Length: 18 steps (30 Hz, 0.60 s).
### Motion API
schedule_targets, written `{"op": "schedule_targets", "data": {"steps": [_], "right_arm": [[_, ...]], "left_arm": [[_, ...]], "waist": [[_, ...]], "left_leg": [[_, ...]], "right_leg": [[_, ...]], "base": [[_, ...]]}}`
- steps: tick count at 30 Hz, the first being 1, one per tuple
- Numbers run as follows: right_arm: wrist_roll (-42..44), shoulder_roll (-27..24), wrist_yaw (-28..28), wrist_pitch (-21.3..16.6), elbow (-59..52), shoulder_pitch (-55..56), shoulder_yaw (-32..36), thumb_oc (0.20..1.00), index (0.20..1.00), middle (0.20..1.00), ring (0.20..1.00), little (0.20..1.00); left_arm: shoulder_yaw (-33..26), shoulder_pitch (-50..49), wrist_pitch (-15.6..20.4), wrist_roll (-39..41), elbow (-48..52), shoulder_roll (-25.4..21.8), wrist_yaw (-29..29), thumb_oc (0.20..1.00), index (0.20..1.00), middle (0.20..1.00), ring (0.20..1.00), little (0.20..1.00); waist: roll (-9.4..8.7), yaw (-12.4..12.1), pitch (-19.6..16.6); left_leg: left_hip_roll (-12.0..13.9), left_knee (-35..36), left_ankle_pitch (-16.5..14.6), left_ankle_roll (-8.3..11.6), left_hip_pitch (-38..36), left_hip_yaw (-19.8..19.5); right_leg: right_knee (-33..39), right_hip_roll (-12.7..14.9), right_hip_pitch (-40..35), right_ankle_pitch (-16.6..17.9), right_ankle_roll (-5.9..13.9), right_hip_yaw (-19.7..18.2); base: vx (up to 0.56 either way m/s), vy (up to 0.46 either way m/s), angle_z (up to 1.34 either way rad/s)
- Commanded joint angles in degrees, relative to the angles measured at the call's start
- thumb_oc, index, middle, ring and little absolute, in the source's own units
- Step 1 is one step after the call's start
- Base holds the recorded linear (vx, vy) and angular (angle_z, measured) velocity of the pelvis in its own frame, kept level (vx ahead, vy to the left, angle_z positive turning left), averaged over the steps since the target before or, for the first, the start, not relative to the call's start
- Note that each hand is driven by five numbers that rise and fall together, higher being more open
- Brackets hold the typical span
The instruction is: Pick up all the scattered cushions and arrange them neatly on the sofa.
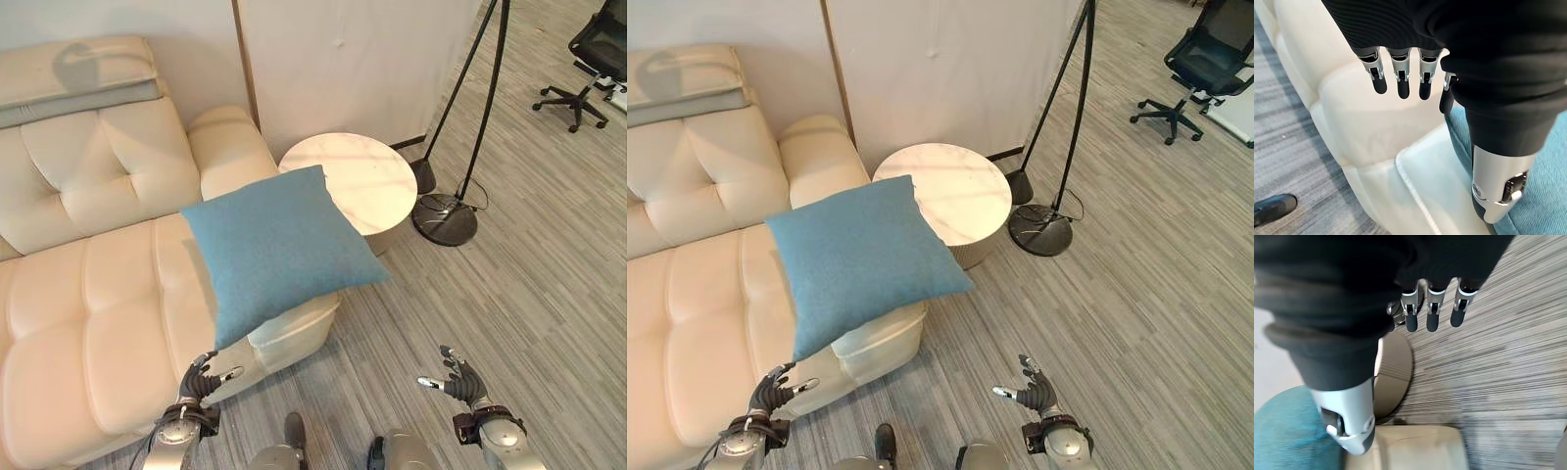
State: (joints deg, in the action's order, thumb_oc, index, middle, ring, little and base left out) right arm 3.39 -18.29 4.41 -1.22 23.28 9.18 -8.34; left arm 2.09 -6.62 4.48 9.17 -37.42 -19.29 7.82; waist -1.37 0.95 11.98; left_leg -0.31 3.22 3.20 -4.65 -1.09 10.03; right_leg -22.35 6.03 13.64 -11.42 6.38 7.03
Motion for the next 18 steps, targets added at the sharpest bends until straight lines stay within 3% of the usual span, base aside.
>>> {"op": "schedule_targets", "data": {"steps": [1, 5, 12, 18], "right_arm": [[-0.3, -2.8, 0.8, -2.3, -1.0, -1.1, 1.8, 1.0, 1.0, 1.0, 1.0, 1.0], [-0.8, -4.2, 0.8, -2.9, -3.2, -0.8, 3.0, 1.0, 1.0, 1.0, 1.0, 1.0], [-2.1, -7.8, 1.4, -3.0, -7.2, -4.4, 3.4, 1.0, 1.0, 1.0, 1.0, 1.0], [5.3, -11.2, -0.6, -2.1, -4.6, -14.4, -1.4, 1.0, 1.0, 1.0, 1.0, 1.0]], "left_arm": [[-0.8, -2.0, 2.2, 1.8, 2.0, -0.3, 1.1, 1.0, 1.0, 1.0, 1.0, 1.0], [-1.7, -2.9, 2.8, 2.5, 2.9, -0.1, 0.9, 1.0, 1.0, 1.0, 1.0, 1.0], [-4.0, -3.3, 3.3, 6.4, 1.7, 0.4, 1.4, 1.0, 1.0, 1.0, 1.0, 1.0], [-5.0, 1.2, 4.0, 13.1, -3.0, -1.6, 2.6, 1.0, 1.0, 1.0, 1.0, 1.0]], "waist": [[-1.61, 1.6, 0.5], [-2.16, 1.0, -0.6], [-1.63, -0.1, -2.7], [-1.6, -1.9, -2.8]], "left_leg": [[-1.8, -3.4, -4.8, 4.33, 1.1, -2.8], [-2.5, -4.9, -6.1, 4.76, 0.6, -4.6], [-2.1, -4.1, -6.4, 5.55, -0.3, -5.1], [-1.2, -3.4, -6.5, 6.8, -0.8, -4.6]], "right_leg": [[14.0, -4.9, -2.4, 10.7, 1.22, -4.4], [17.8, -4.2, -6.8, 11.9, 0.33, -4.7], [22.8, -4.5, -10.3, 12.3, -0.04, -2.8], [25.2, -4.4, -12.8, 11.4, -0.68, -0.2]], "base": [[0.25, -0.069, 0.53], [0.14, -0.109, 0.75], [0.12, -0.119, 0.13], [0.06, -0.067, 0.06]]}}
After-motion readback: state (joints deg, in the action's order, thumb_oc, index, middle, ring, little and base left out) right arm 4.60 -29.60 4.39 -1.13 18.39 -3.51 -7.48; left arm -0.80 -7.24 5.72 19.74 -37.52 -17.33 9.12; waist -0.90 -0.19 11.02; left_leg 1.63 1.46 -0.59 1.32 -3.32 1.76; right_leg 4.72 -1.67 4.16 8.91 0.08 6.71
